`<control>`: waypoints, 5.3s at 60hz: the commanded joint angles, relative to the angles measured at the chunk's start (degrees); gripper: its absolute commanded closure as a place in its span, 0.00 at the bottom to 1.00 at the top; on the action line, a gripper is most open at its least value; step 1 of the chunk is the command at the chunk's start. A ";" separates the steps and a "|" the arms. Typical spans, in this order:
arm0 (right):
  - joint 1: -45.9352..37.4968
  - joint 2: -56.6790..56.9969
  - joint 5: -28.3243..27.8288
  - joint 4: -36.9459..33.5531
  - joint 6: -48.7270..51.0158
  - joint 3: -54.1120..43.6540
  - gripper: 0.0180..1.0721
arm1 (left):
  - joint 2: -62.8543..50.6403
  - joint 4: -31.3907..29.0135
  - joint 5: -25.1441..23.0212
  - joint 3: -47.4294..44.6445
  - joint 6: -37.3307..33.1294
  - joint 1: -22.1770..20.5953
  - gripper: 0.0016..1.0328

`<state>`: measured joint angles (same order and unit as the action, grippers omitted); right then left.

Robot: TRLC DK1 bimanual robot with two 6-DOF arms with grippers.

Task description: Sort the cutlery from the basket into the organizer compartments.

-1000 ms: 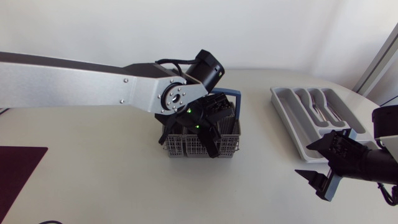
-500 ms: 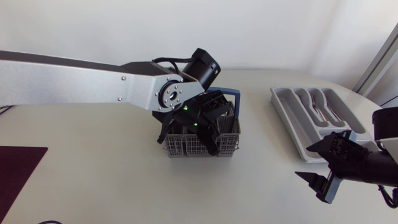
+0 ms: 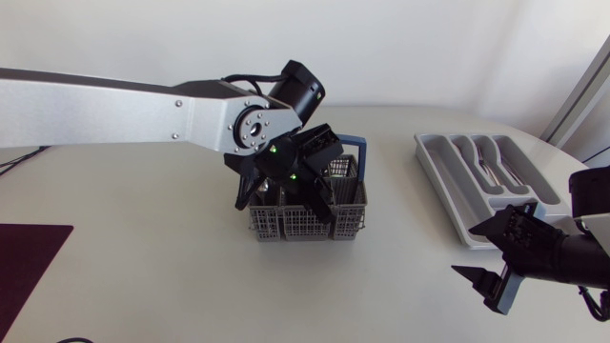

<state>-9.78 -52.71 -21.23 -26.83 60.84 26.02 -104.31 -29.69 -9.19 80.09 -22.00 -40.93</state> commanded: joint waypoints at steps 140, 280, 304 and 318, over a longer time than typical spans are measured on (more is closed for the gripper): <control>2.40 8.15 -3.99 -3.32 -6.43 -0.01 0.10 | 19.59 4.12 -15.24 -6.18 14.97 2.52 0.97; 37.55 9.20 -10.06 0.11 -13.03 1.40 0.78 | 7.37 -23.66 -34.58 5.07 -25.73 -7.41 0.97; 37.64 9.38 -10.06 1.08 -14.43 1.14 0.82 | 7.19 -23.66 -34.93 4.98 -25.29 -7.50 0.97; 38.61 9.55 -9.88 1.69 -16.63 0.08 0.88 | 7.02 -23.66 -35.90 4.98 -25.02 -7.41 0.97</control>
<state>28.10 -43.13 -30.68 -25.21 46.37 27.97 -96.40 -53.15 -43.92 83.31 -46.35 -48.47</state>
